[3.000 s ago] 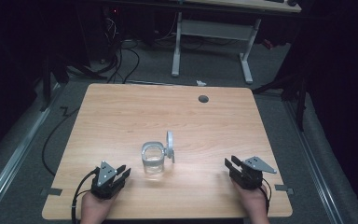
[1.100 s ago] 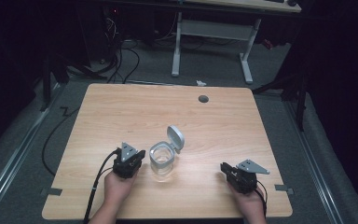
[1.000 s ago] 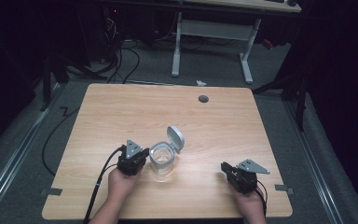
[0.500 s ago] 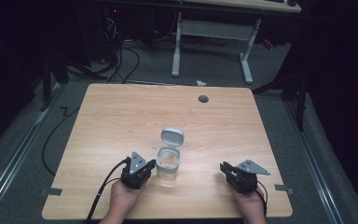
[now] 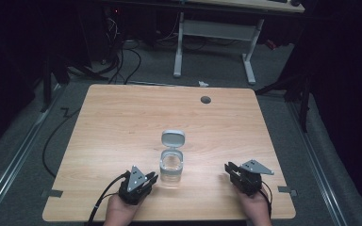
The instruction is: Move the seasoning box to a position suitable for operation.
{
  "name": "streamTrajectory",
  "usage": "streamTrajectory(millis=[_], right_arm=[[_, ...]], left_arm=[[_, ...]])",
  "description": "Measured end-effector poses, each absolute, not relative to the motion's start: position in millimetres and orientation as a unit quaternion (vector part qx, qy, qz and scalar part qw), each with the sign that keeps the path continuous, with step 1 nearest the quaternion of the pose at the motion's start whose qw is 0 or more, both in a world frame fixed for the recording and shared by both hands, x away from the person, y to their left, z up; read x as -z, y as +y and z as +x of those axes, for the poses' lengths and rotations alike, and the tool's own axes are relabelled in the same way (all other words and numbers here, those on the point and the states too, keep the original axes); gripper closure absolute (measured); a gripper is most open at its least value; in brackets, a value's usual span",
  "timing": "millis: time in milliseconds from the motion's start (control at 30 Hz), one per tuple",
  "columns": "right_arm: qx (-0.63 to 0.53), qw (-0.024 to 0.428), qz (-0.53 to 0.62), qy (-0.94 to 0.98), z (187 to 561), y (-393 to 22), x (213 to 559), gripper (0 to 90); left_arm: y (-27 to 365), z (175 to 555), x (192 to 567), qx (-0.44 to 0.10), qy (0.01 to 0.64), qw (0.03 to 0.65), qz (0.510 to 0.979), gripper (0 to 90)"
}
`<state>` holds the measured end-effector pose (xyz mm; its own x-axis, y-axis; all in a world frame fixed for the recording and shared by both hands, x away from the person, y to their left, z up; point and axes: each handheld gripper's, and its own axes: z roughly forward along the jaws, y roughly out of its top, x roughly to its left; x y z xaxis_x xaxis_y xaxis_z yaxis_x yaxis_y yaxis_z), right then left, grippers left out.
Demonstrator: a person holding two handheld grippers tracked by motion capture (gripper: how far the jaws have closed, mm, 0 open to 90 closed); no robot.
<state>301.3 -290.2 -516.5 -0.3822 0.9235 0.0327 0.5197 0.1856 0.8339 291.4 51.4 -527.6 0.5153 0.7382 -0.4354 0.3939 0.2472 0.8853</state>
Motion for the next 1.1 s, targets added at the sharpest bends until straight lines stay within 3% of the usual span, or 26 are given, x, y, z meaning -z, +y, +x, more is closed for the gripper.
streamTrajectory(millis=[100, 200, 433, 833, 1100], right_arm=[[-0.405, 0.251, 0.494, 0.727, 301.5, -289.2, 515.9, 80.7], [-0.409, 0.248, 0.496, 0.724, 302.7, -283.4, 516.1, 84.2], [-0.403, 0.245, 0.492, 0.731, 309.3, -269.1, 515.8, 85.8], [-0.404, 0.234, 0.491, 0.736, 309.4, -265.7, 516.9, 85.8], [-0.408, 0.224, 0.485, 0.74, 314.1, -258.4, 514.8, 87.9]], left_arm=[[48.7, 281.9, 531.1, -0.115, 0.467, 0.634, 0.606, 70.4], [40.9, 275.1, 531.4, -0.094, 0.459, 0.637, 0.612, 70.5], [18.9, 273.3, 526.8, -0.077, 0.435, 0.645, 0.624, 85.8], [-13.0, 289.9, 533.0, -0.081, 0.429, 0.637, 0.635, 89.2], [5.2, 279.9, 529.0, -0.084, 0.421, 0.643, 0.635, 85.5]])
